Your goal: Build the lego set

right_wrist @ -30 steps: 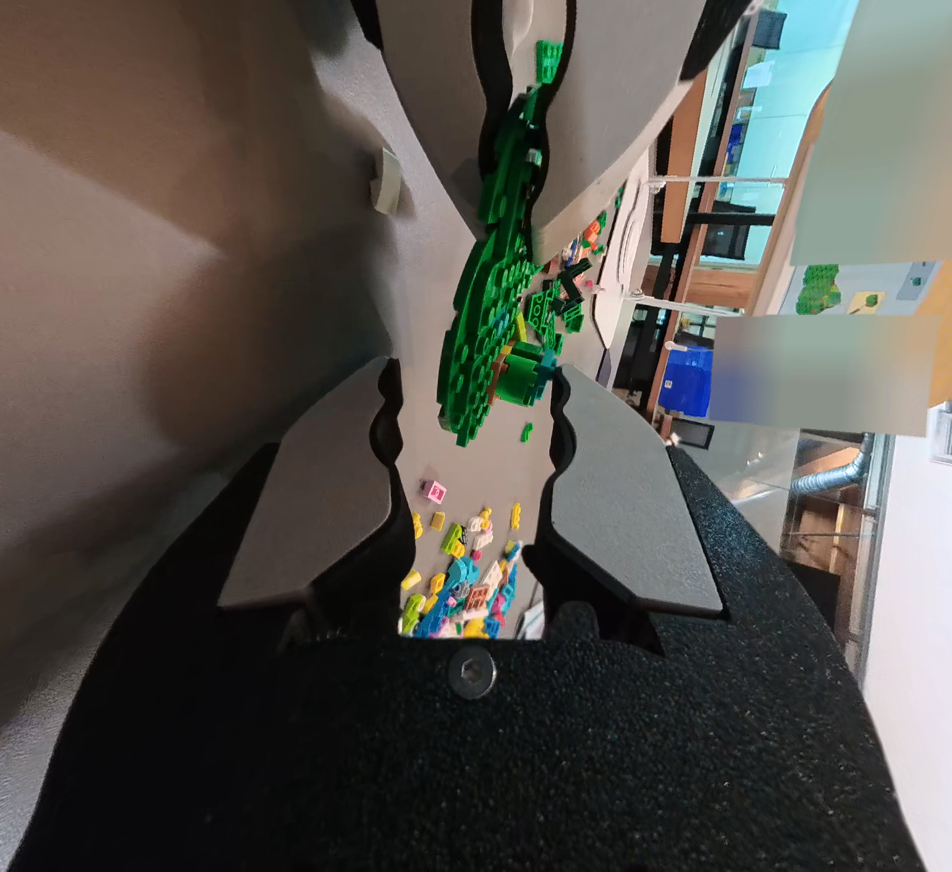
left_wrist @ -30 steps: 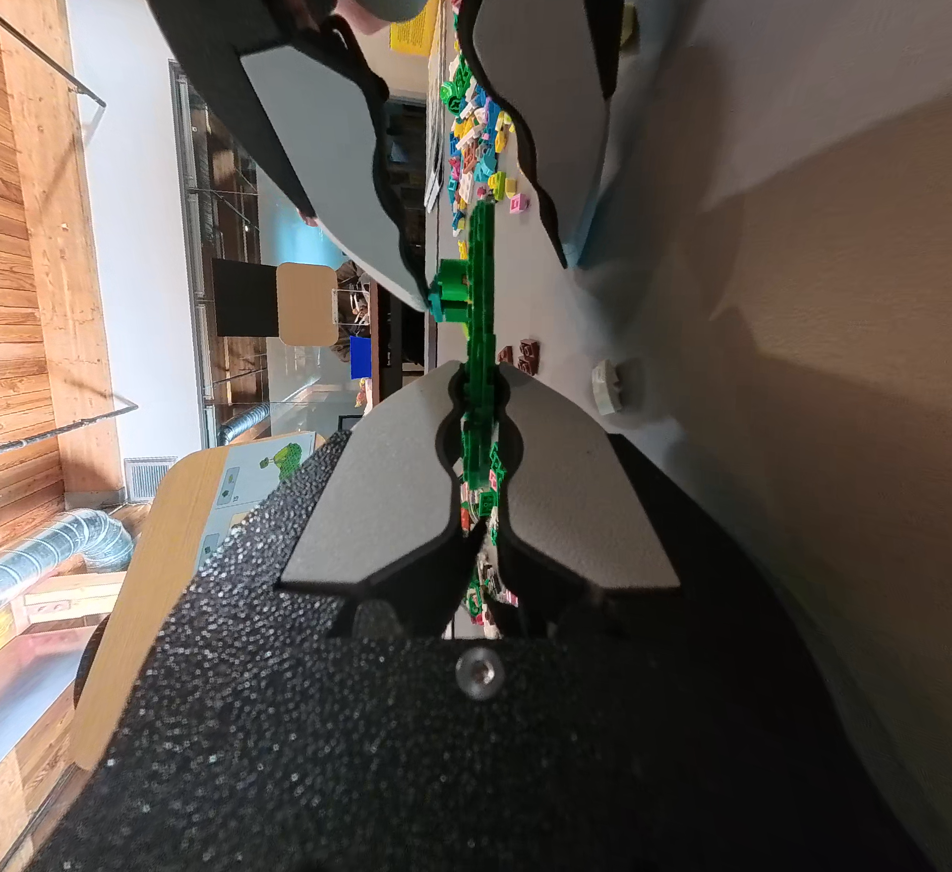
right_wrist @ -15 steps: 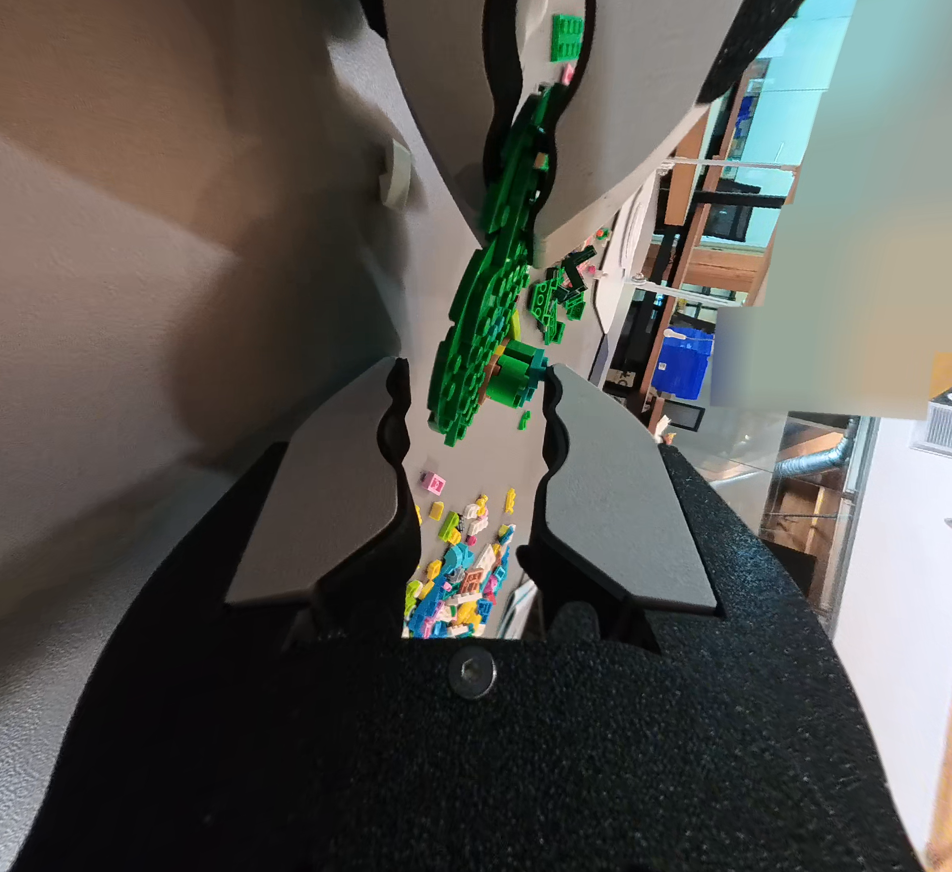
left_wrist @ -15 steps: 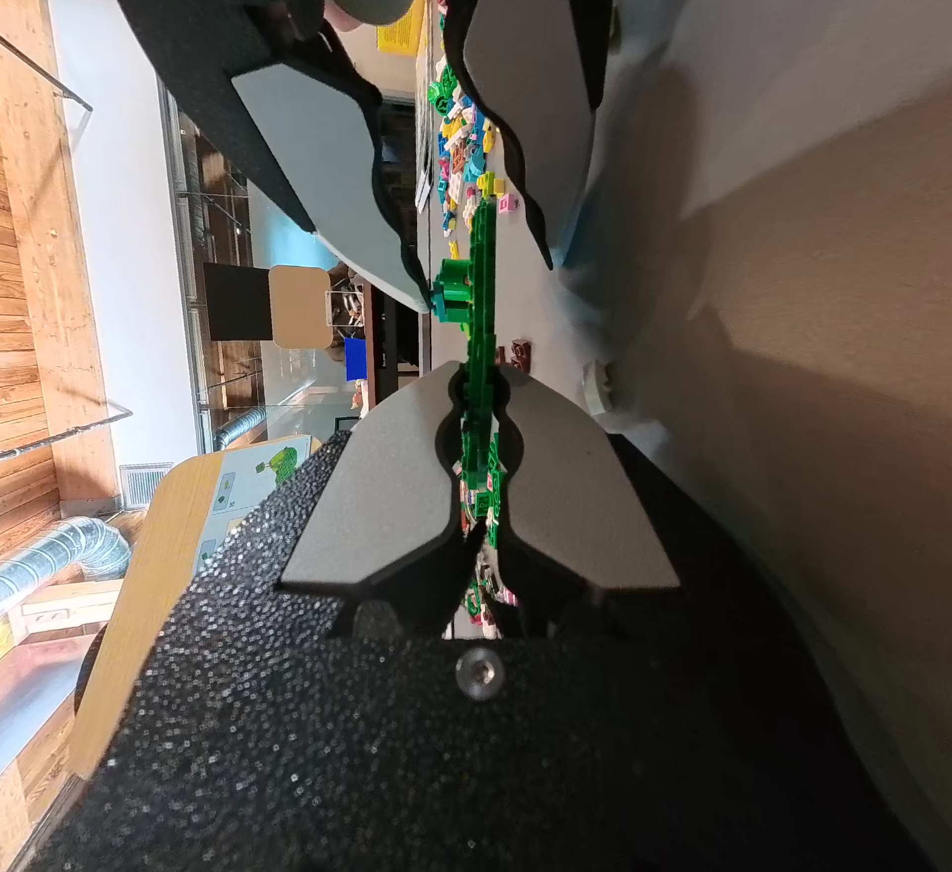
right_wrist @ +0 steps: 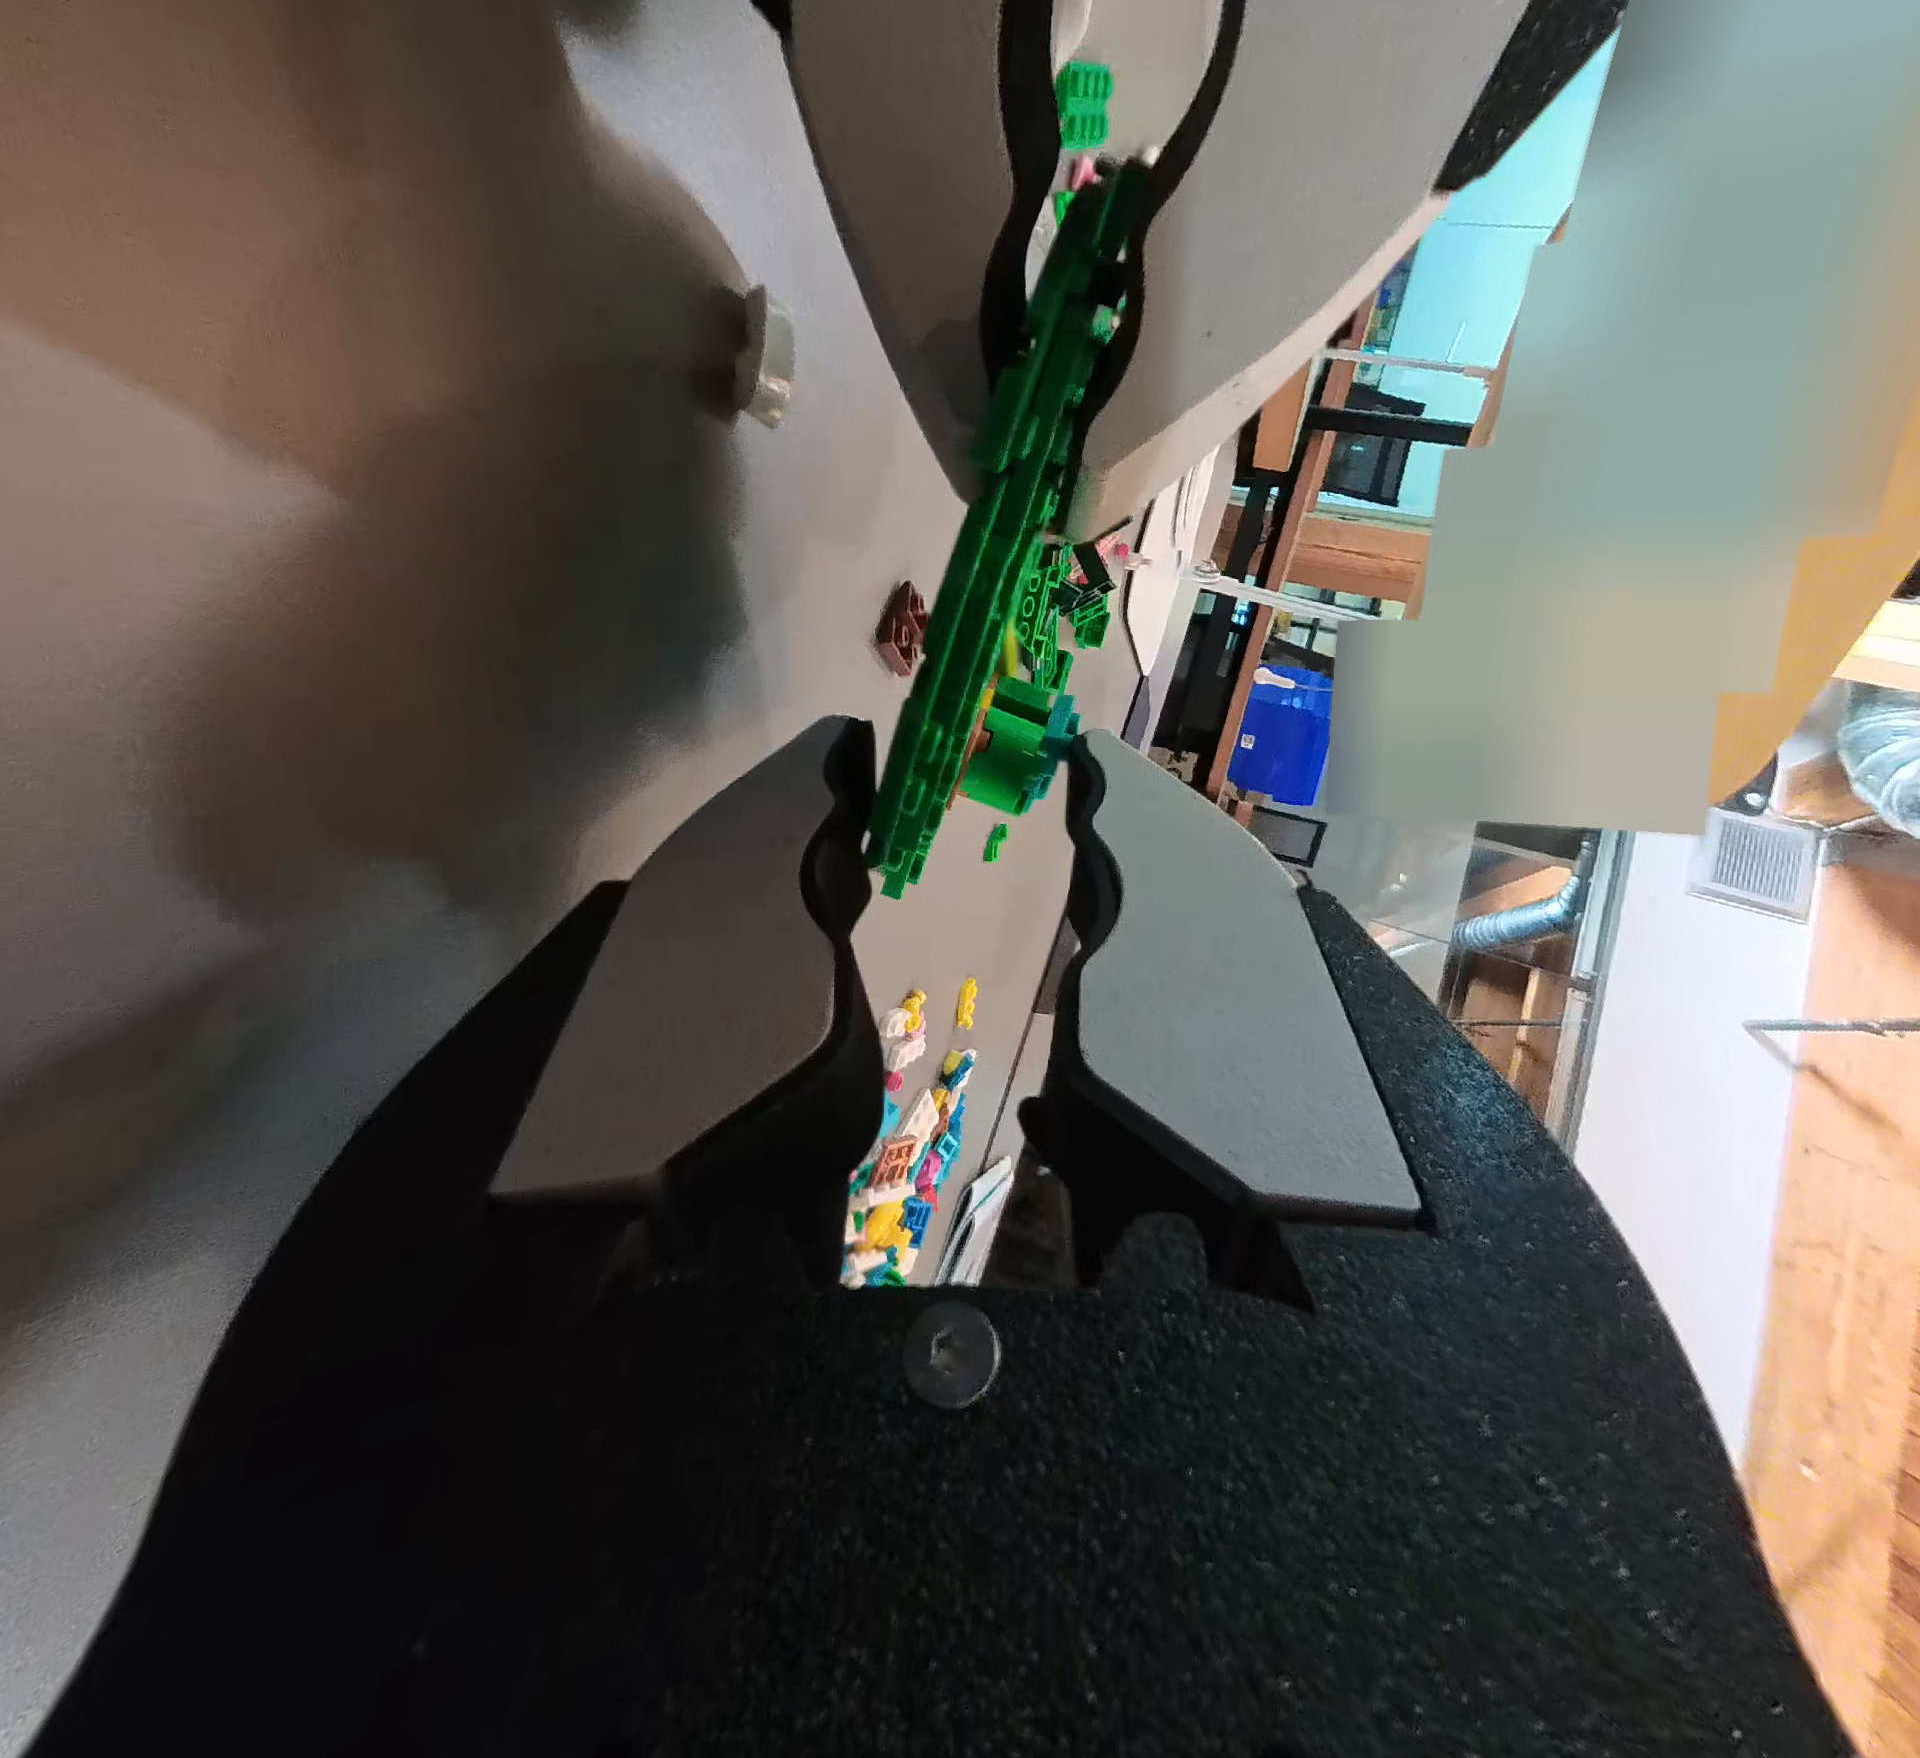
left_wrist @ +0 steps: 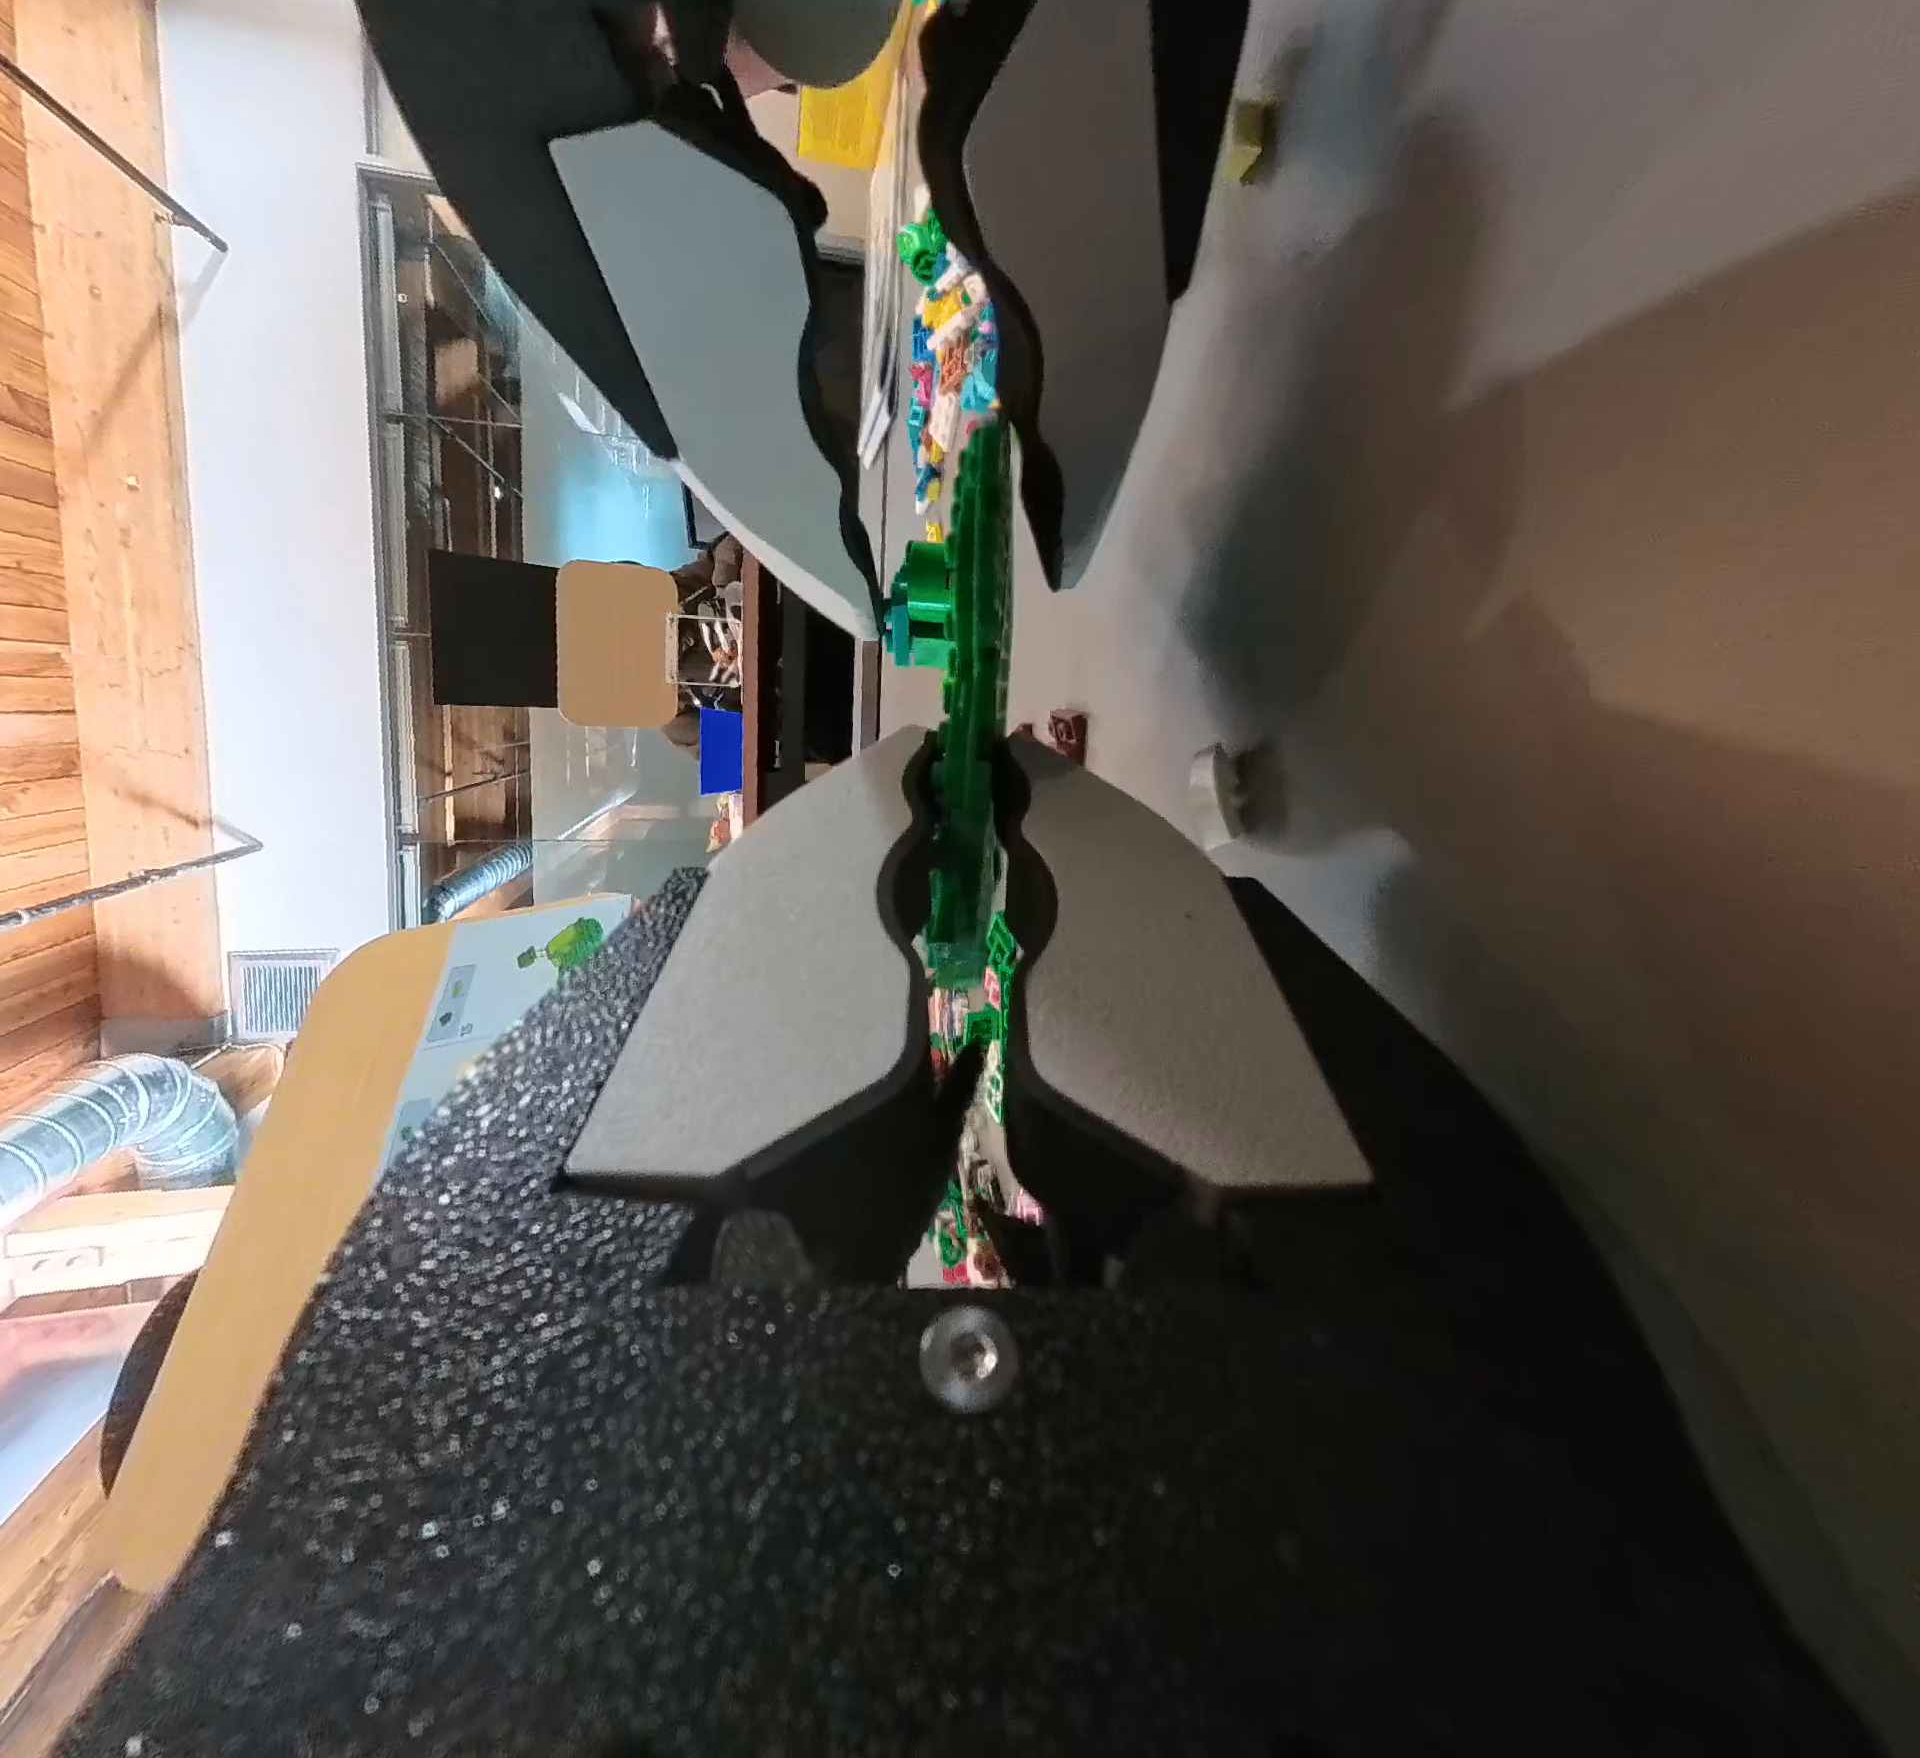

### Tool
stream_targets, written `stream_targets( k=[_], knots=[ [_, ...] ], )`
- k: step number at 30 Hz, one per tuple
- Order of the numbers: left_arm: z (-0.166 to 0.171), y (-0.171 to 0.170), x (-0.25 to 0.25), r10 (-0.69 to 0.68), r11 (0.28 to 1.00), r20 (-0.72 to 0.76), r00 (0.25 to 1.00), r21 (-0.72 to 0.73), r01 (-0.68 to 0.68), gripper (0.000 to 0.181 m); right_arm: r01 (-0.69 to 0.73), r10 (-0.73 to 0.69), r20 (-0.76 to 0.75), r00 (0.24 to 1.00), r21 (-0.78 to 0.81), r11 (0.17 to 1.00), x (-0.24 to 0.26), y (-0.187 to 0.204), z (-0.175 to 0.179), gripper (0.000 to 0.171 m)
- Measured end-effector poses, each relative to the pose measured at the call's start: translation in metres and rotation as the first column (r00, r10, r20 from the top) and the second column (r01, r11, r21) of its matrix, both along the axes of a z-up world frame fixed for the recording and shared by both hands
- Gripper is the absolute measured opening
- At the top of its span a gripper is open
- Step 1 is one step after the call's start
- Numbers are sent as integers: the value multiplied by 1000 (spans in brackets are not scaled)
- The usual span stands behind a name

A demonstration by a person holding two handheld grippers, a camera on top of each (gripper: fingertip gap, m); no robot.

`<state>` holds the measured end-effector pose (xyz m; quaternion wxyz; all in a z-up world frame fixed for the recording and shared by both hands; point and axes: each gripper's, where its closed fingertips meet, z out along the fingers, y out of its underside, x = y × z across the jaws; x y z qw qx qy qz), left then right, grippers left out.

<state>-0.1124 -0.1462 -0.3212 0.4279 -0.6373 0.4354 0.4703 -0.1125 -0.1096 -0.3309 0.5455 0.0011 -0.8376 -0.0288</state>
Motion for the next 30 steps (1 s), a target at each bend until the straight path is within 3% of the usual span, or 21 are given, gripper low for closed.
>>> stream_targets(
  k=[5, 16, 20, 25, 30],
  knots=[
    [3, 0, 3, -15, 1000, 51, 999, 9, 15, 9, -2, 2, 12, 1000, -22, 1000, 3, 1, 6, 28],
    [-5, 2, 3, -14, 1000, -1, 1000, -24, 14, 8, -2, 0, 89, 996, 21, 1000, 3, 2, -4, 40],
    [-2, 2, 2, -18, 1000, 37, 999, -9, 18, 8, 11, -10, 101, 995, -11, 1000, 2, 4, -4, 57],
    [3, 1, 4, -39, 999, 87, 995, 16, 38, 8, -15, 28, 81, 996, -153, 988, 7, 6, 3, 83],
    [13, -4, 16, -142, 989, 171, 975, 65, 133, 8, -174, 219, 93, 971, -350, 920, 16, -14, 9, 86]
  ],
)
